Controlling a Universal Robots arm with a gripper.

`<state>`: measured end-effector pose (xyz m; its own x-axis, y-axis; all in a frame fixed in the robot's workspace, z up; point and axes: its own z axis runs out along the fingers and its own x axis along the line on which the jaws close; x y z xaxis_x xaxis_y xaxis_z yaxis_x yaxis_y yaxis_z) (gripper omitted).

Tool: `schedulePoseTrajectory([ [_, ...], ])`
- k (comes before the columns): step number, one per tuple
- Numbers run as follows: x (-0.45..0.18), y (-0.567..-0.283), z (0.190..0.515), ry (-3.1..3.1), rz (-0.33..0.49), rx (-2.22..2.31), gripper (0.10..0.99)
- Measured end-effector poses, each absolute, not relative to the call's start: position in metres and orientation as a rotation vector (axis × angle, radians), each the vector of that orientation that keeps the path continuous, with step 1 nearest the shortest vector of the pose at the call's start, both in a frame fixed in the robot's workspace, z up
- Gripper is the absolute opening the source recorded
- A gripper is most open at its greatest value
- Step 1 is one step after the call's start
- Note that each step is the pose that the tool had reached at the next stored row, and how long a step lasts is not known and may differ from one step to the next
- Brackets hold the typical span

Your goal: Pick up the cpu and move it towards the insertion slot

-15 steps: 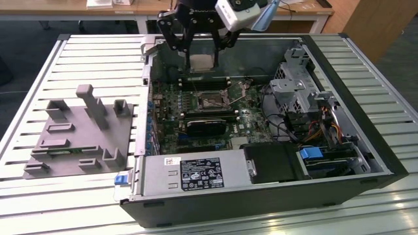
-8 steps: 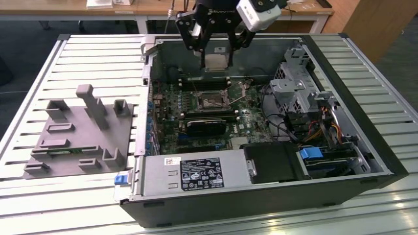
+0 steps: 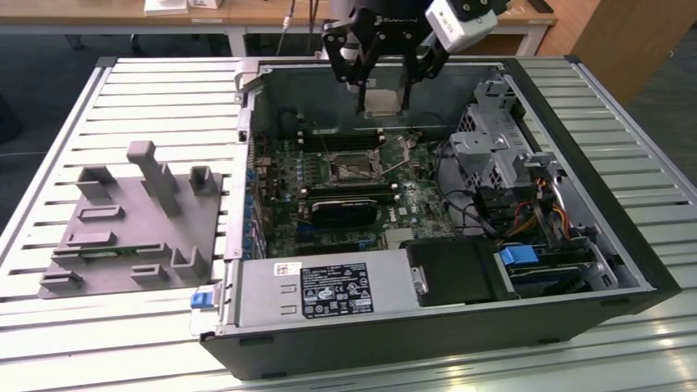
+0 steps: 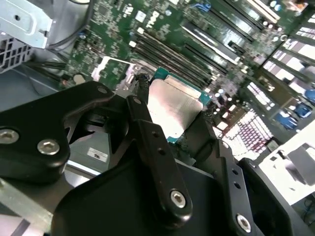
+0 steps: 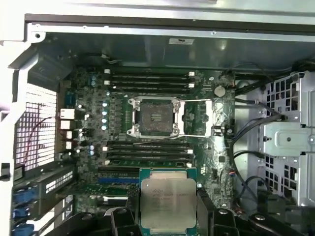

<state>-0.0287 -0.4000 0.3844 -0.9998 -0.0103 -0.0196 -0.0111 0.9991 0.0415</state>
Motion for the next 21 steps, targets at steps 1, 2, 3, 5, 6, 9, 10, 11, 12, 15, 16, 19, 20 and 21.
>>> schedulePoseTrajectory([
  [1, -0.027, -0.399, 0.384, 3.121, 0.065, -0.017, 0.541],
  [2, -0.025, -0.397, 0.384, 3.121, 0.065, -0.017, 0.541],
  [3, -0.023, -0.395, 0.383, 3.121, 0.065, -0.017, 0.541],
  [5, -0.020, -0.392, 0.382, 3.121, 0.065, -0.017, 0.541],
  [6, -0.019, -0.390, 0.382, 3.121, 0.065, -0.017, 0.541],
  [9, -0.017, -0.383, 0.381, 3.121, 0.065, -0.017, 0.541],
  [10, -0.017, -0.381, 0.380, 3.121, 0.065, -0.017, 0.541],
  [11, -0.016, -0.379, 0.380, 3.122, 0.065, -0.017, 0.541],
  [12, -0.016, -0.377, 0.379, 3.121, 0.065, -0.017, 0.541],
  [15, -0.015, -0.371, 0.378, 3.121, 0.065, -0.017, 0.541],
  [16, -0.015, -0.368, 0.378, 3.122, 0.065, -0.017, 0.541],
  [19, -0.015, -0.362, 0.377, 3.121, 0.065, -0.017, 0.541],
  [20, -0.015, -0.360, 0.377, 3.121, 0.065, -0.017, 0.541],
  [21, -0.015, -0.358, 0.377, 3.121, 0.065, -0.017, 0.541],
])
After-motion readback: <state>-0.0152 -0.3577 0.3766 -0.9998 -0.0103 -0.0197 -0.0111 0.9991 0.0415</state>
